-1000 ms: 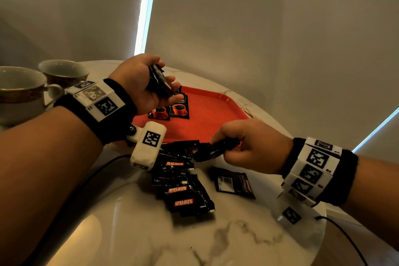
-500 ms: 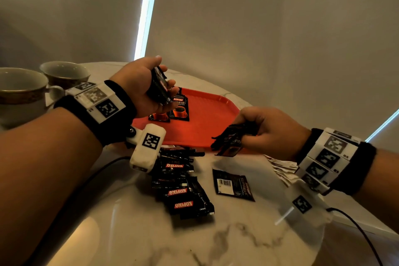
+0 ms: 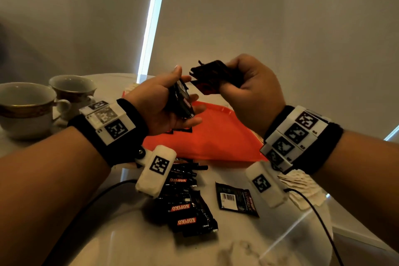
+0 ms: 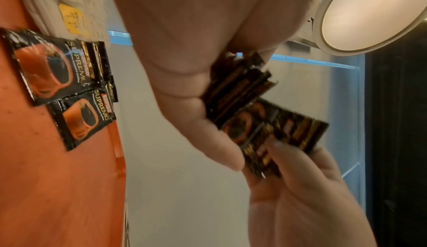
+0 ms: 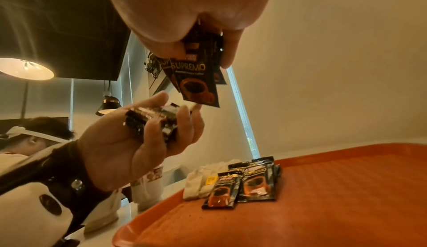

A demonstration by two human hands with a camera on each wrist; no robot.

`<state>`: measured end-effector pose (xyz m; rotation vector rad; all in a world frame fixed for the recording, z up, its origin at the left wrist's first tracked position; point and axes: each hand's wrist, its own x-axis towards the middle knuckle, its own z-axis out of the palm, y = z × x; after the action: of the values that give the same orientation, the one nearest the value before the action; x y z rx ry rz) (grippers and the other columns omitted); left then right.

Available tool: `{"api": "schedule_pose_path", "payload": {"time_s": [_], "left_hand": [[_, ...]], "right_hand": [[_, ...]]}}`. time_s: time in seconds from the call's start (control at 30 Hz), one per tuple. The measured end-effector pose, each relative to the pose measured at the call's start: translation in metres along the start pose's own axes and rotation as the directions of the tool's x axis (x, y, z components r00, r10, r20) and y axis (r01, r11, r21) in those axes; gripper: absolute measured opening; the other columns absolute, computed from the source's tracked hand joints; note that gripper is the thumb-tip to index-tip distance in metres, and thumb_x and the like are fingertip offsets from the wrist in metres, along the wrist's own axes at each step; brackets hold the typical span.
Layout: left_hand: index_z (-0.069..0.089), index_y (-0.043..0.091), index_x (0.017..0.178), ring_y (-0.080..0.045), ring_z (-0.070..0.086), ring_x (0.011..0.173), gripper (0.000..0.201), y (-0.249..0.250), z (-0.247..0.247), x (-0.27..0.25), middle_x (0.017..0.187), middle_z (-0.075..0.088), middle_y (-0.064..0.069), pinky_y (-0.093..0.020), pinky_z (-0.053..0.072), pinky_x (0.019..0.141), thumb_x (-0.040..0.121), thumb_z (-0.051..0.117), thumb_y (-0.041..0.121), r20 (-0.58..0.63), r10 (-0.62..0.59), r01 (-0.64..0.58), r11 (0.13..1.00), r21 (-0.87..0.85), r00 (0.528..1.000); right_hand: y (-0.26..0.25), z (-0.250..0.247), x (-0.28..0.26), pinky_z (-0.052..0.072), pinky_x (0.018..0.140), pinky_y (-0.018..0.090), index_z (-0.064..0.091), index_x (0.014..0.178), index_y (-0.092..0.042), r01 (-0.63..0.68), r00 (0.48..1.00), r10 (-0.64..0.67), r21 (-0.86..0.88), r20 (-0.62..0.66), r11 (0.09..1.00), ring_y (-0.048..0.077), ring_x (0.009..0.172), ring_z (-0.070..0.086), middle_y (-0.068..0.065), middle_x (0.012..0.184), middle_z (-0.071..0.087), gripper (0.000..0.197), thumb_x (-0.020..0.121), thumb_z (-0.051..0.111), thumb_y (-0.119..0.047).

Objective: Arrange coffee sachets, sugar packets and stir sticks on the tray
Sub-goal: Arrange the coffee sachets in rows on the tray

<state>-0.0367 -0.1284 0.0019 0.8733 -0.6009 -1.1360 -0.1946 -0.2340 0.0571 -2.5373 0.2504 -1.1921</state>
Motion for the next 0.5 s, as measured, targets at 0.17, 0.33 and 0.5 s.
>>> {"api": "schedule_pose_path", "payload": {"time_s": [0.17,0.33,0.5], "left_hand": [[0.055,0.007,0.139,-0.029,0.068,0.108,0.069,-0.002,0.003,0.000,0.128,0.065,-0.019,-0.042,0.059,0.082,0.098,0.041,0.061,0.136,0.076,-0.073,0.997,-0.029,0.988],[0.063,0.008,0.127,-0.040,0.059,0.125,0.052,-0.003,-0.005,0.003,0.129,0.065,-0.021,-0.058,0.045,0.105,0.102,0.042,0.049,0.140,0.075,-0.081,0.996,0.038,0.987],[0.057,0.004,0.132,-0.039,0.065,0.115,0.046,-0.005,-0.007,0.005,0.124,0.063,-0.023,-0.051,0.048,0.102,0.097,0.057,0.033,0.092,0.119,-0.122,0.992,0.026,0.989]], "right_hand": [[-0.001,0.037,-0.008,0.058,0.080,0.044,0.065,0.097,-0.031,-0.018,0.998,0.011,0.103,0.069,0.995,0.014,0.089,0.070,-0.006,0.095,0.072,0.031,0.077,0.063,-0.008],[0.003,0.042,-0.010,0.058,0.093,0.036,0.049,0.130,-0.016,-0.062,0.984,0.017,0.251,0.179,0.966,0.012,0.105,0.069,0.000,0.114,0.070,0.060,0.077,0.074,-0.004],[0.007,0.037,-0.005,0.055,0.087,0.028,0.052,0.112,-0.019,-0.022,0.981,-0.007,0.148,0.194,0.989,0.010,0.108,0.063,-0.004,0.114,0.060,0.060,0.064,0.085,-0.032]]}}
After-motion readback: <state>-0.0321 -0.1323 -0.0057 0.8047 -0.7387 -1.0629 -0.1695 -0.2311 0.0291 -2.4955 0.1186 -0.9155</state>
